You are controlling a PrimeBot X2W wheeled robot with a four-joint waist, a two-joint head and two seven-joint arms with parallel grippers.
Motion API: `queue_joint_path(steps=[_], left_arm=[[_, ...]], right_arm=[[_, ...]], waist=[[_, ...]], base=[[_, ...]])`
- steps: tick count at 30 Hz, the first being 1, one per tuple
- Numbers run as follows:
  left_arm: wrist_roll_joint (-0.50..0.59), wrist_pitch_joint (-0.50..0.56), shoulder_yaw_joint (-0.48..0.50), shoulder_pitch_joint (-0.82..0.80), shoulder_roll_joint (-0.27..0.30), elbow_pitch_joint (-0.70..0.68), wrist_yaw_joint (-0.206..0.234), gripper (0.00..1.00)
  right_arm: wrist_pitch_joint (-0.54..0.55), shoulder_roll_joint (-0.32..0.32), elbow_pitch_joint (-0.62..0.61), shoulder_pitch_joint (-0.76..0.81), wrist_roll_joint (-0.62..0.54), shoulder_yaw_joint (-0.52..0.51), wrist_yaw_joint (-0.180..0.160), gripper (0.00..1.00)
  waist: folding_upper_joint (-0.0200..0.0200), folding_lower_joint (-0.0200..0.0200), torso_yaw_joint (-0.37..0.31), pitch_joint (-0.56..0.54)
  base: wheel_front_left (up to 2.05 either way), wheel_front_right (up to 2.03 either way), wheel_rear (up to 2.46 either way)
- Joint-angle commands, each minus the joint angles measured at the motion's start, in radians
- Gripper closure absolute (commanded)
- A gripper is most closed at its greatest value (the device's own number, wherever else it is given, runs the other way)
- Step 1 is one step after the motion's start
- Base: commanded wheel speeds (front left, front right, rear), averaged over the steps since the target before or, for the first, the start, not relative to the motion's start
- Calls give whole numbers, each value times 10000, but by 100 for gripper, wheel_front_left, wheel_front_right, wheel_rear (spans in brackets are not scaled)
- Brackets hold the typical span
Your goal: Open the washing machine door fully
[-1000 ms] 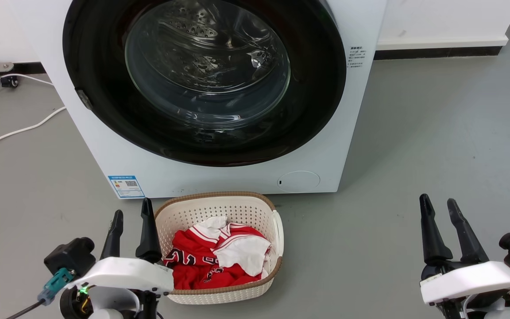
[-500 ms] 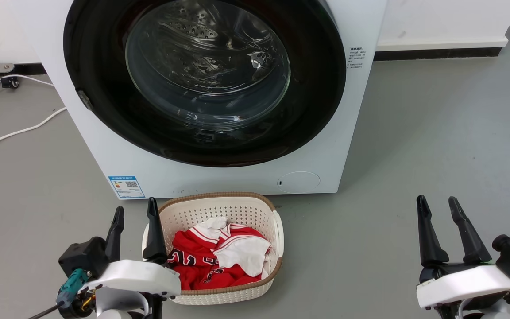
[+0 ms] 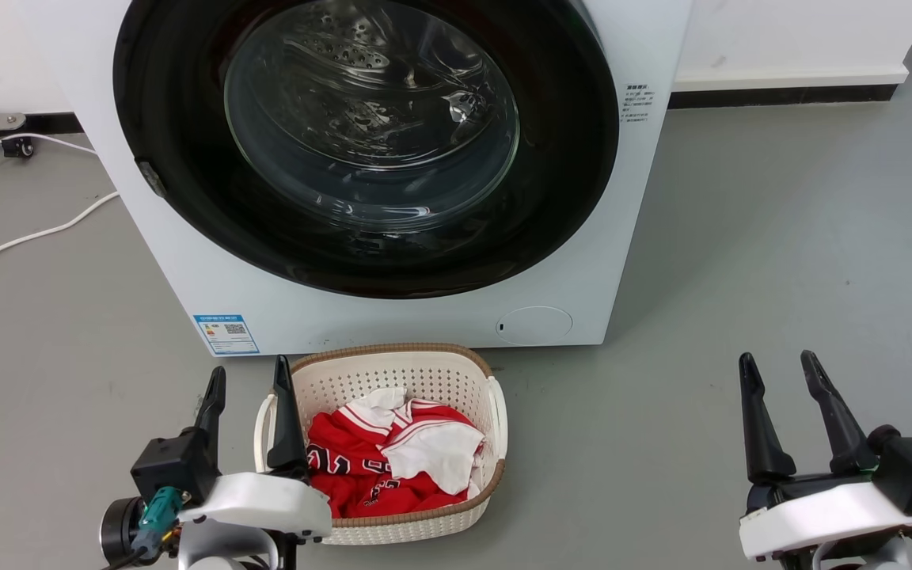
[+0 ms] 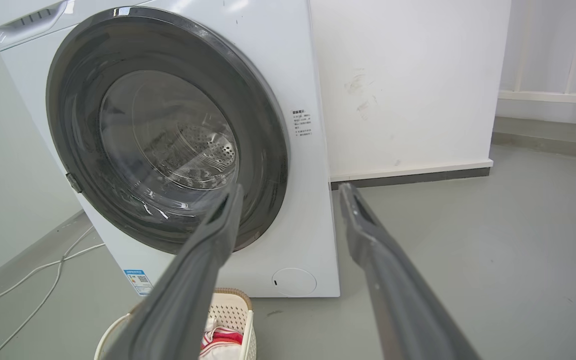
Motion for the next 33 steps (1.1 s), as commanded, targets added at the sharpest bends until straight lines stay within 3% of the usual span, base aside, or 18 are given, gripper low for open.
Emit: queue_joint_path(steps=[1,33], left_arm=[[232,-83,-13,45,38,-44,62,0],[1973,-631,-96,217,-35,517,2,0]], right_arm=[[-116,7,-107,71,-187,17,-2,0],[-628,20,78,292,-1393,13,-3,0]], waist=[[0,0,6,-3],[0,0,69,-53]], base=[[0,0,0],[0,0,0]])
